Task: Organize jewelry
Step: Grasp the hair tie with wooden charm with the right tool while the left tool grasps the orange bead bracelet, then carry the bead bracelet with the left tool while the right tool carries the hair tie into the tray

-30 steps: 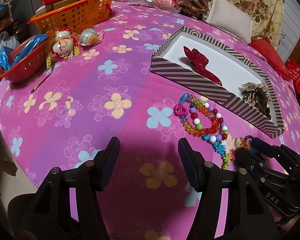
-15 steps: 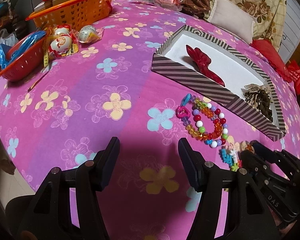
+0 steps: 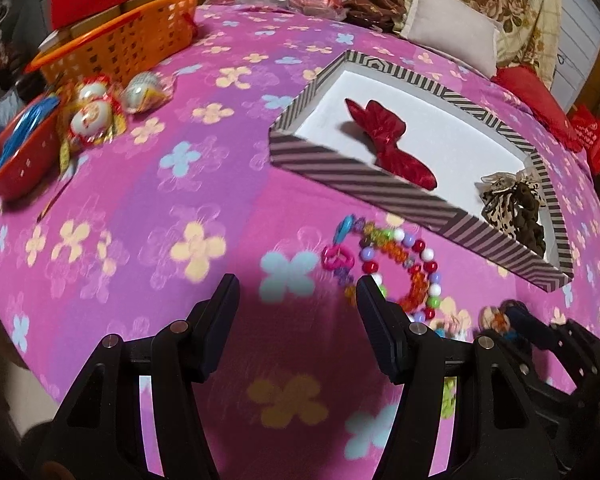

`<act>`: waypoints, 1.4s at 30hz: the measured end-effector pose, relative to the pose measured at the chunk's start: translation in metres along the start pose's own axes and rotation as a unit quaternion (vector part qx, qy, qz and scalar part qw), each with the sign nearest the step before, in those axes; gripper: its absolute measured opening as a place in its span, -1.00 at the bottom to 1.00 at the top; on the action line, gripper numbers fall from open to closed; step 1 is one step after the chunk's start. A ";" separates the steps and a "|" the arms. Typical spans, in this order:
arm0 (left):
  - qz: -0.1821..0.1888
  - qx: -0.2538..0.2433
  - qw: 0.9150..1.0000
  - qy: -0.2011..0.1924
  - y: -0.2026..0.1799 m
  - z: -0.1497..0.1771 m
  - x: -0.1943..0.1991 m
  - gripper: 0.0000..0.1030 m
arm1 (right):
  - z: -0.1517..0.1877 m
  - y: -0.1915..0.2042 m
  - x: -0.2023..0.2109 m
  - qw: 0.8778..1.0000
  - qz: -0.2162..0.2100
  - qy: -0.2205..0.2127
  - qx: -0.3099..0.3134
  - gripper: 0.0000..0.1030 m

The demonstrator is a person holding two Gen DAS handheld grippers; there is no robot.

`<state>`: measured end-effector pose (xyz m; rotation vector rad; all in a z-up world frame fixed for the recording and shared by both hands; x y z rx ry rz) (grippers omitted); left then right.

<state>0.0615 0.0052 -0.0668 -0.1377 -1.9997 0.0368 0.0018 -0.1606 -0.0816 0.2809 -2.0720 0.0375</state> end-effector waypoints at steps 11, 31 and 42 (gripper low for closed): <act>0.023 -0.034 0.999 0.011 -0.008 -0.026 -0.029 0.14 | 0.001 -0.003 0.001 1.000 -0.023 -0.005 -0.008 -0.31; 0.071 -0.037 0.996 -0.029 -0.009 -0.027 0.007 -0.94 | 0.002 0.003 0.028 0.998 -0.027 -0.053 -0.009 -0.31; 0.089 -0.069 0.991 -0.075 -0.023 -0.031 0.072 -0.94 | -0.007 -0.001 0.074 0.994 -0.044 -0.099 -0.024 -0.31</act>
Point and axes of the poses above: each gripper's, at about its wrist camera, not at the fingertips, and x roughly against the way its jaws point, y to its left, z to its underside, the point moved 5 cm from there along -x, roughly the way its jaws point, and after that the axes turned 7 degrees about y, right-handed, at the moved point
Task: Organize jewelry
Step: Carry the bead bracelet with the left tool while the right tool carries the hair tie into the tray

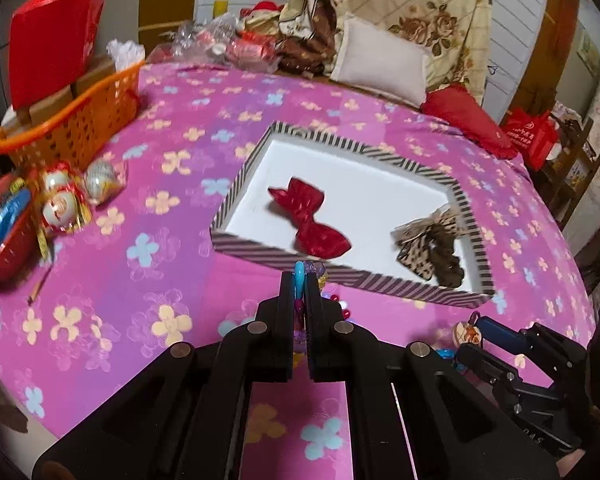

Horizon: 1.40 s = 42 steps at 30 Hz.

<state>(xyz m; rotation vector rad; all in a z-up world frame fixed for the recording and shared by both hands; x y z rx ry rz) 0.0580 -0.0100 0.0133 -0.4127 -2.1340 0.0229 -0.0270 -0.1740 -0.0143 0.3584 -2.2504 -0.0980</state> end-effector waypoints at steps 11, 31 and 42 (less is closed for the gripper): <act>-0.010 -0.016 1.000 -0.020 -0.017 -0.009 0.023 -0.94 | -0.011 -0.003 0.026 1.000 0.007 -0.025 0.002 -0.31; -0.036 -0.044 0.998 -0.025 -0.046 -0.032 0.008 -0.94 | -0.036 -0.024 0.036 0.999 0.025 -0.045 -0.006 -0.31; -0.043 -0.055 0.997 -0.021 -0.058 -0.042 -0.004 -0.94 | -0.045 -0.035 0.030 0.999 0.027 -0.044 -0.012 -0.31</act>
Point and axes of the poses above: each gripper's, at about its wrist camera, not at the fingertips, and x roughly against the way its jaws point, y to its left, z to its underside, the point moved 5 cm from there along -x, roughly the way its jaws point, and after that the axes turned 7 degrees about y, right-handed, at the moved point
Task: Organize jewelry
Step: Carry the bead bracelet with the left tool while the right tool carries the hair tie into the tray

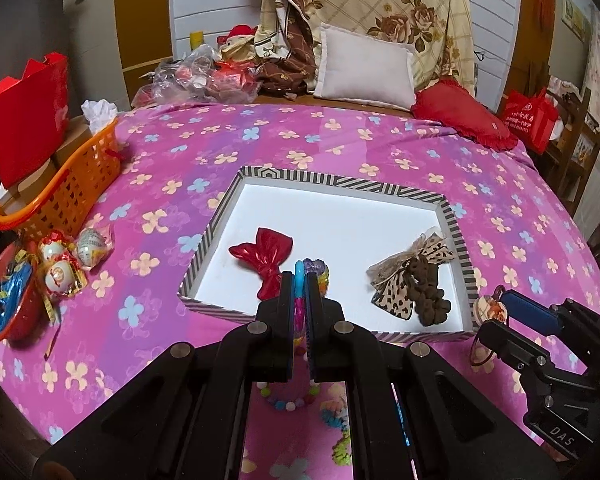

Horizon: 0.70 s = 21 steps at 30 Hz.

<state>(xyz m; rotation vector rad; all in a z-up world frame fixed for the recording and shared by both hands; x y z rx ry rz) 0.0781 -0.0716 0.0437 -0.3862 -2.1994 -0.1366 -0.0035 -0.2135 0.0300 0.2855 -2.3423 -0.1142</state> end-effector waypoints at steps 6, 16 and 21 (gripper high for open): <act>-0.001 -0.002 1.000 0.002 -0.004 -0.005 -0.006 -0.94 | -0.004 -0.005 -0.004 1.000 0.002 0.002 -0.004 -0.31; 0.006 -0.003 1.000 0.004 -0.010 -0.019 -0.015 -0.94 | -0.017 -0.017 -0.014 1.000 0.007 0.005 -0.005 -0.31; 0.017 0.003 1.000 0.013 -0.012 -0.030 -0.027 -0.94 | -0.033 -0.023 -0.020 1.000 0.010 0.004 -0.005 -0.31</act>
Point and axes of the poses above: each gripper's, at about its wrist camera, not at the fingertips, and x roughly against the way its jaws point, y to its left, z to its underside, the point moved 5 cm from there along -x, roughly the way its jaws point, and after that the axes turned 7 degrees about y, right-handed, at the moved point
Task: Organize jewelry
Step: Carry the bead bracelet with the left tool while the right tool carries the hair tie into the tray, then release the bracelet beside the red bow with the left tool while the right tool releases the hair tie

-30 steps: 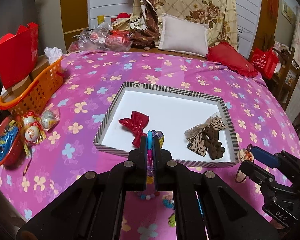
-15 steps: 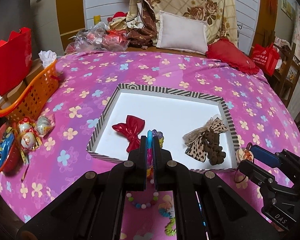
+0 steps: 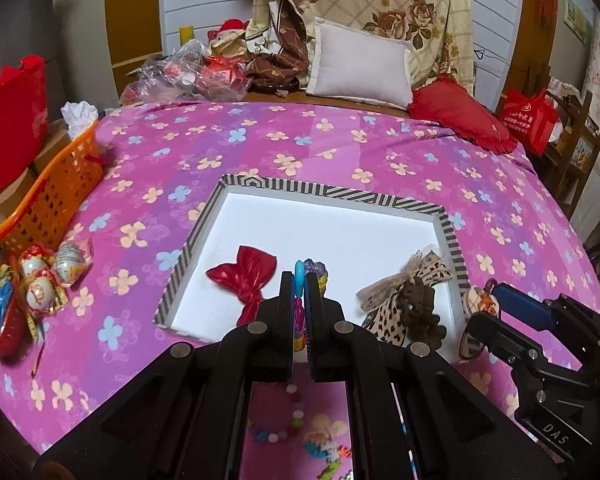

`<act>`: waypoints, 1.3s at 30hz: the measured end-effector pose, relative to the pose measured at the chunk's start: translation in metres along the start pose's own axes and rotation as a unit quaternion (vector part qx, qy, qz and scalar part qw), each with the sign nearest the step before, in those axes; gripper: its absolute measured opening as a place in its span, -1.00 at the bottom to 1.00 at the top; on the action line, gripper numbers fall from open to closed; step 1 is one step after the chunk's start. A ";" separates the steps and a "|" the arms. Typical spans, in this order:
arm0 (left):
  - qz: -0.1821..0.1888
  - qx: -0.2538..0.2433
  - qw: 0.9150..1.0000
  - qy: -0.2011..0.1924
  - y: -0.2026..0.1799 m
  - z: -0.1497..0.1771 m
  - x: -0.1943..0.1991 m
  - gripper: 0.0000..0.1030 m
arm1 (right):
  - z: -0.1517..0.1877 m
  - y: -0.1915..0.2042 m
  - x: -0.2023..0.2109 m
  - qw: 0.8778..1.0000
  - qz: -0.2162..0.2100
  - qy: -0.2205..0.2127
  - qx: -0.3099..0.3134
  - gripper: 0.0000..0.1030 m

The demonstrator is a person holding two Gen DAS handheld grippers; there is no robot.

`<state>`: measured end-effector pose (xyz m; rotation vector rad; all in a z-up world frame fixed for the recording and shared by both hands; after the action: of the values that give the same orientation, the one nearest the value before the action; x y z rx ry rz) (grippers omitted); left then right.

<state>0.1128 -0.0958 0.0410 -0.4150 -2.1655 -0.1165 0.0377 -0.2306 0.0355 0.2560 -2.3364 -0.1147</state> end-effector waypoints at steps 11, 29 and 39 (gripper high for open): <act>-0.012 0.019 0.999 0.041 0.008 -0.005 -0.057 -0.94 | -0.031 -0.007 -0.053 0.999 -0.023 0.027 -0.013 -0.31; -0.052 0.051 0.994 0.078 0.050 0.015 -0.109 -0.93 | -0.016 0.004 -0.166 0.990 -0.032 0.136 -0.025 -0.31; -0.065 0.046 0.994 0.071 0.051 0.015 -0.106 -0.90 | -0.013 0.000 -0.163 0.988 -0.032 0.144 -0.045 -0.09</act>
<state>0.1760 -0.0708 -0.0566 -0.2072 -2.0466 -0.1154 0.1587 -0.1953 -0.0687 0.2841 -2.0317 -0.2014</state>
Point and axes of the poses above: each gripper's, at about its wrist camera, not at the fingertips, and x roughly against the way its jaws point, y to its left, z to its underside, the point moved 5 cm from there along -x, roughly the way its jaws point, and after that the axes turned 7 degrees about y, right-handed, at the moved point
